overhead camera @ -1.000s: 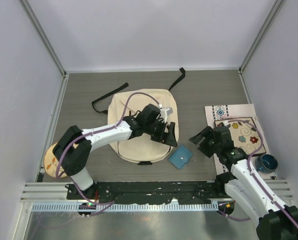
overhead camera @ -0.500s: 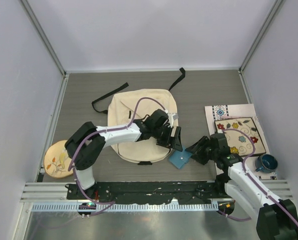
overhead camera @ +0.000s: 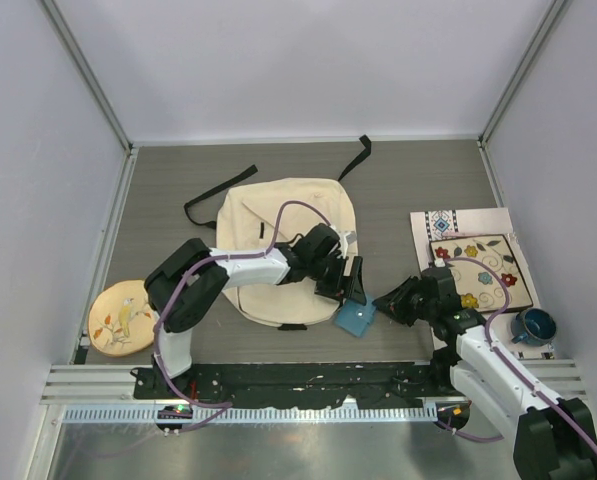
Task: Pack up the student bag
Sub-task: Pick up the personal item from the center of the board.
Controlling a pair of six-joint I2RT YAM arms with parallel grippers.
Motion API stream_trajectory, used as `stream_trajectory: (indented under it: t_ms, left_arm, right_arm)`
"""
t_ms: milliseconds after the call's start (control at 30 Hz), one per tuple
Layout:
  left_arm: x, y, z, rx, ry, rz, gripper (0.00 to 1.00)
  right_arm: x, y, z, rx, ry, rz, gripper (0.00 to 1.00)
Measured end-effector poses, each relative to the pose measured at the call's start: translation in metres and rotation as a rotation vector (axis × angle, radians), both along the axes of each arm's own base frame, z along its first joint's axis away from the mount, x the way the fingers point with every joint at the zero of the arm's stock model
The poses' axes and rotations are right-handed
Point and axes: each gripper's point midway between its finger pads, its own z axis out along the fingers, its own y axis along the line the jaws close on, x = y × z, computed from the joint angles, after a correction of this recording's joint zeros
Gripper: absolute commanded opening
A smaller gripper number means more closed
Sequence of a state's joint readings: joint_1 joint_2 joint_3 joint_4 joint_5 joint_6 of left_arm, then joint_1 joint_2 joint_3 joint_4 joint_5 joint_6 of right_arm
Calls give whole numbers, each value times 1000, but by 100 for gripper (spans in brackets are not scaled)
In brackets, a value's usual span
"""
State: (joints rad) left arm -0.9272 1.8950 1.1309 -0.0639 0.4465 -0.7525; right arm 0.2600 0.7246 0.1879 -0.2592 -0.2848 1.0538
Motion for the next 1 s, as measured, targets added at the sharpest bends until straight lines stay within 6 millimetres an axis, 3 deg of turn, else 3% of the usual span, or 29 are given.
stream_trajectory:
  t_ms: [300, 433, 567, 733, 867, 1000]
  left_arm:
    - [3, -8, -2, -36, 13, 4, 77]
    - [4, -12, -1, -54, 14, 3, 76]
    - [4, -13, -1, -59, 13, 2, 75]
    - [4, -13, -2, -58, 14, 4, 70]
    - [5, -13, -4, -57, 16, 6, 65]
    - [6, -12, -6, -51, 17, 11, 54]
  right_arm:
    - [1, 5, 0, 19, -10, 30, 27]
    - [3, 9, 2, 37, -24, 46, 43]
    - [2, 11, 4, 44, -39, 64, 44]
    - [1, 13, 5, 54, -61, 77, 25]
    - [-1, 14, 4, 61, -59, 82, 16]
    - [-1, 15, 4, 67, -62, 89, 1]
